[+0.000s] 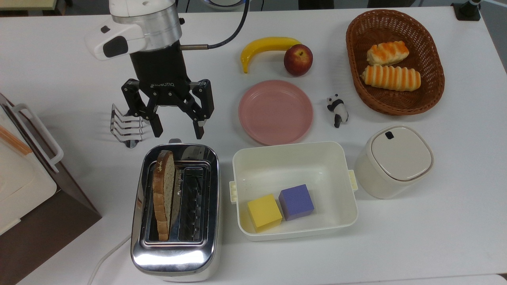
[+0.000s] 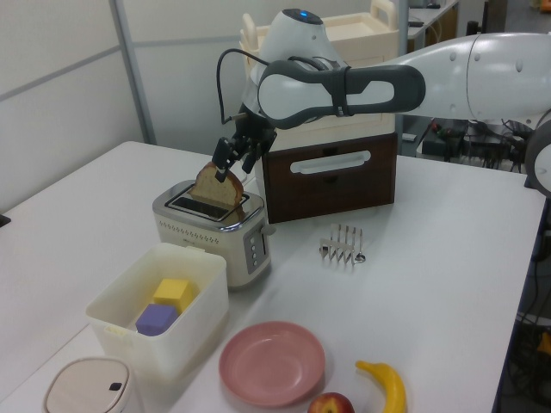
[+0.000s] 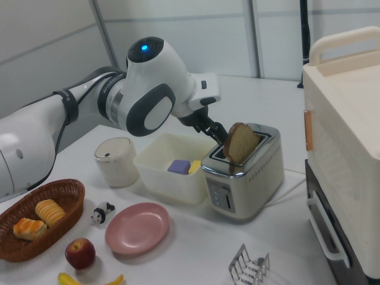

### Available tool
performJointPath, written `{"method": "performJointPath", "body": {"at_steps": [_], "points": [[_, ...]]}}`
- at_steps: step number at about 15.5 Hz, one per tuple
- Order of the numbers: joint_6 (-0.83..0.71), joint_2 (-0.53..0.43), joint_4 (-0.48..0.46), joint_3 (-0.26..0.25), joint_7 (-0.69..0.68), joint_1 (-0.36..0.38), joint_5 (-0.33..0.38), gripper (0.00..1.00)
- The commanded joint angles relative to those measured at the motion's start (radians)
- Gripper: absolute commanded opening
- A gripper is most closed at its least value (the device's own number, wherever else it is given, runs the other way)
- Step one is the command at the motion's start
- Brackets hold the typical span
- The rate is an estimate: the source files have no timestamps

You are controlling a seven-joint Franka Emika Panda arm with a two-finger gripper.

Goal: Put the bread in the toaster
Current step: 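Raise the open gripper above the bread in the slot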

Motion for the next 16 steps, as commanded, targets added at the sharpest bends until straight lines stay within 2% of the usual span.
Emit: {"method": "performJointPath", "body": {"at_steps": [1, 10, 11, 12, 13, 16], "points": [[0.001, 0.005, -0.022, -0.012, -0.012, 0.008, 0.001, 0.98], [0.155, 0.059, -0.025, -0.015, -0.015, -0.012, -0.005, 0.99], [0.155, 0.06, -0.025, -0.015, -0.018, -0.012, -0.007, 0.88], [0.155, 0.06, -0.026, -0.015, -0.044, -0.012, -0.014, 0.61], [0.155, 0.06, -0.028, -0.015, -0.072, -0.012, -0.016, 0.44], [0.153, 0.056, -0.028, -0.015, -0.076, -0.012, -0.016, 0.29]]}}
